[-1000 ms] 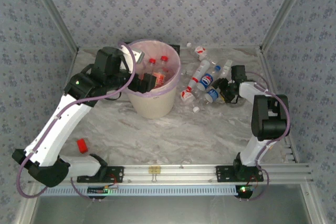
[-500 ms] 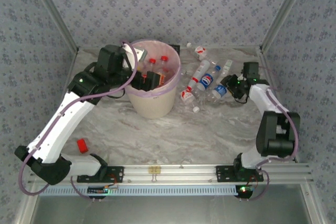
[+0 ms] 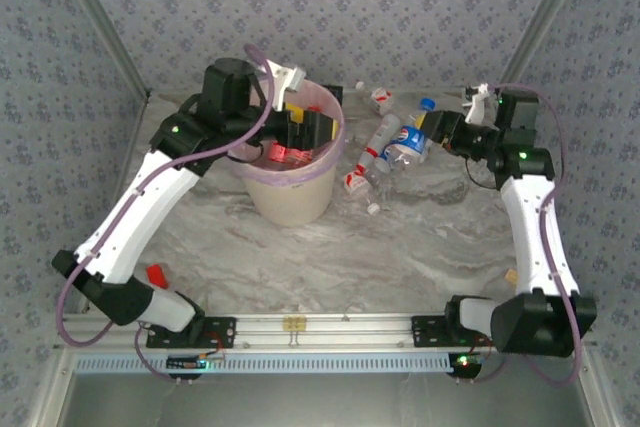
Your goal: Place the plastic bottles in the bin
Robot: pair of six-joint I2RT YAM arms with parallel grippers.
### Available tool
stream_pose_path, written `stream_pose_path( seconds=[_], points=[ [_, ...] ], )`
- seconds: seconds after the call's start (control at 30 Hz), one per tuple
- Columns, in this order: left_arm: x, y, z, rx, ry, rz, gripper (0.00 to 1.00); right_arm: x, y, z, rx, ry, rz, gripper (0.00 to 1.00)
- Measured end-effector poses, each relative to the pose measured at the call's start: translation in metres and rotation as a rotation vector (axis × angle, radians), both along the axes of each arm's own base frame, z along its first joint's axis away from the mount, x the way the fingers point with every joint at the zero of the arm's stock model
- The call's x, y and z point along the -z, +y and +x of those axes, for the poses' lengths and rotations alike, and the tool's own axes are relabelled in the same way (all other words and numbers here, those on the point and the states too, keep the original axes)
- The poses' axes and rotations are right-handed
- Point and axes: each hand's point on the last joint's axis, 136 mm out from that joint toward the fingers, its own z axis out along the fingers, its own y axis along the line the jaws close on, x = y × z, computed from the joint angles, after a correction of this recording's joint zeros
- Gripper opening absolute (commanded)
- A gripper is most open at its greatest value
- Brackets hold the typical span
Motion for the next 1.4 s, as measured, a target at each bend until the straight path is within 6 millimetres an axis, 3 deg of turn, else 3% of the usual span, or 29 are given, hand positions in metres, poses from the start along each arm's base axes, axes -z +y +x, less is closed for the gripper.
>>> stream_pose_path(
  seconds=[0.17,0.3,0.63,0.97,1.03,1.27,1.4],
  points=[
    [0.003,-0.026,-0.007,0.087,0.036,-0.018,0.93,-0.055,0.038,-0.035,-0.172,-0.163,0.038,0.47],
    [0.006,-0.046,-0.014,0.153,0.052,-0.033,0.94,-0.075,0.061,-0.049,-0.266,-0.227,0.057,0.47],
    [0.010,-0.075,-0.025,0.258,0.075,-0.062,0.84,-0.085,0.092,-0.054,-0.359,-0.252,0.093,0.46],
    [0.011,-0.080,-0.024,0.274,0.078,-0.068,0.57,-0.086,0.098,-0.046,-0.347,-0.266,0.091,0.47],
    [0.011,-0.080,-0.024,0.273,0.076,-0.069,0.54,-0.086,0.099,-0.046,-0.347,-0.268,0.091,0.51],
    [0.013,-0.077,-0.017,0.245,0.069,-0.061,0.46,-0.084,0.098,-0.042,-0.332,-0.268,0.081,0.86],
    [0.011,-0.071,-0.008,0.214,0.060,-0.053,0.43,-0.084,0.091,-0.041,-0.309,-0.258,0.067,0.92]
  ],
)
